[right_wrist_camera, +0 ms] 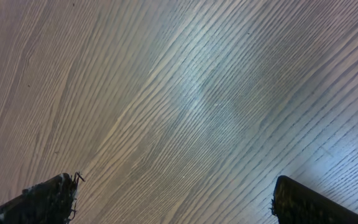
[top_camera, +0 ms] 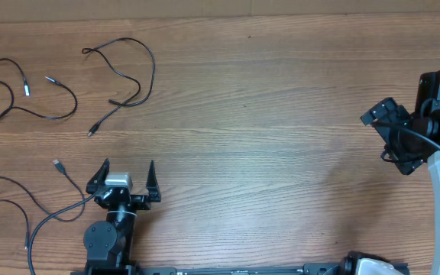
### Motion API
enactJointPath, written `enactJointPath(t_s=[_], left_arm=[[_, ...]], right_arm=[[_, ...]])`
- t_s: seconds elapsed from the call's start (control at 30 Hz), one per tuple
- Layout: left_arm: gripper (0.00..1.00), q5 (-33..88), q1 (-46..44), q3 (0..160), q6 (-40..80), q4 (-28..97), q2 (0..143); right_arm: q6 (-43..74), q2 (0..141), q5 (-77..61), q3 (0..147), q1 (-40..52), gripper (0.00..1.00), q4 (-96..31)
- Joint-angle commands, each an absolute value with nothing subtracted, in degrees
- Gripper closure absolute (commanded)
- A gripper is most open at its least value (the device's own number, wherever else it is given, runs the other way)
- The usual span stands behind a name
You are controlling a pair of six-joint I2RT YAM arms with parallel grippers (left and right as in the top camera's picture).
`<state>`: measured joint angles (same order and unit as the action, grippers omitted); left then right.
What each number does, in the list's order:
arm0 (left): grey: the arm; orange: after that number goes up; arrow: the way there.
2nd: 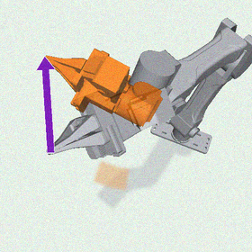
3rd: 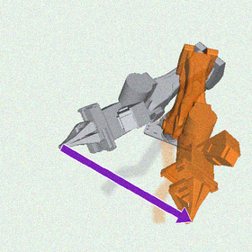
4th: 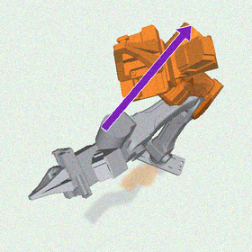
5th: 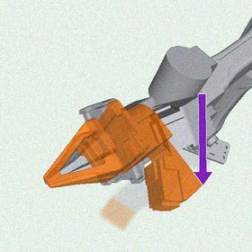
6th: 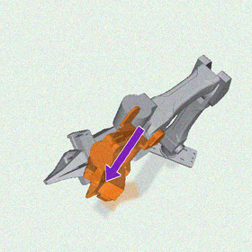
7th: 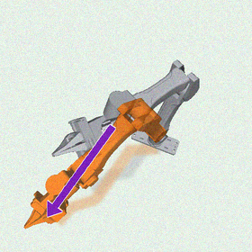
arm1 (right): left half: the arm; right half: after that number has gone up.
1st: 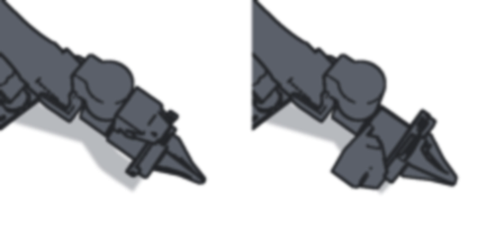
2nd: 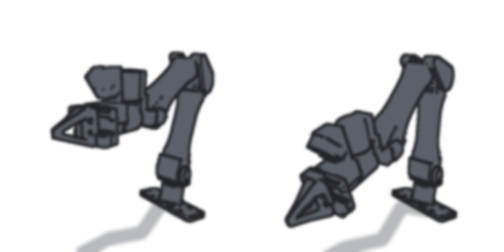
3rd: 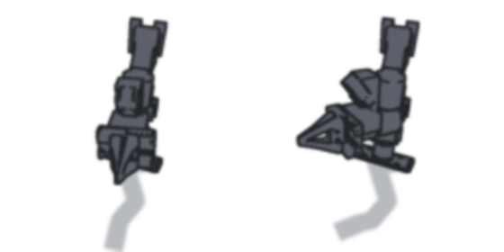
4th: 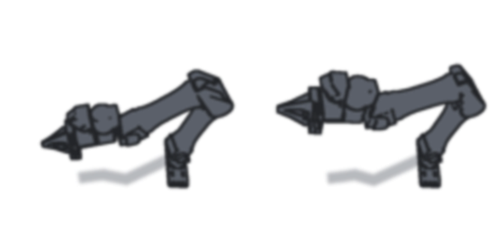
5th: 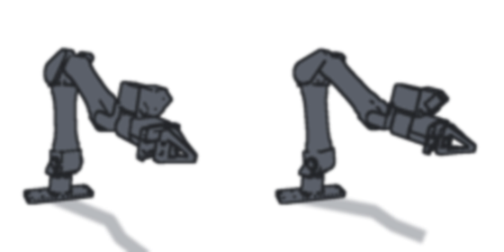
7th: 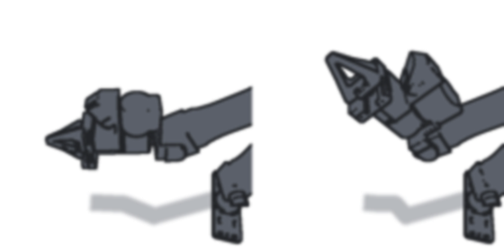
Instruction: Untangle cables
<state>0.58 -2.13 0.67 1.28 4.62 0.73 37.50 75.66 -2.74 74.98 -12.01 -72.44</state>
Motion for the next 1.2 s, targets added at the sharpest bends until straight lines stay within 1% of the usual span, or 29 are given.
enactJointPath(t_s=[0.0,0.17,0.43,1.17], left_arm=[[0.01,-0.2,-1.7,0.3,0.2,4.4,0.1],[0.00,-0.2,-1.4,0.3,0.2,4.4,0.1],[0.01,-0.2,2.4,0.3,0.2,4.4,0.1],[0.01,-0.2,2.4,0.3,0.2,4.4,0.2]], right_arm=[[37.5,75.7,-2.7,75.0,-12.2,0.00,-72.1],[37.5,75.7,-2.7,75.0,-12.2,0.00,-72.1],[37.5,75.7,-2.7,75.0,-12.2,0.00,-72.1],[37.5,75.5,-2.7,74.9,-12.4,0.00,-72.6]])
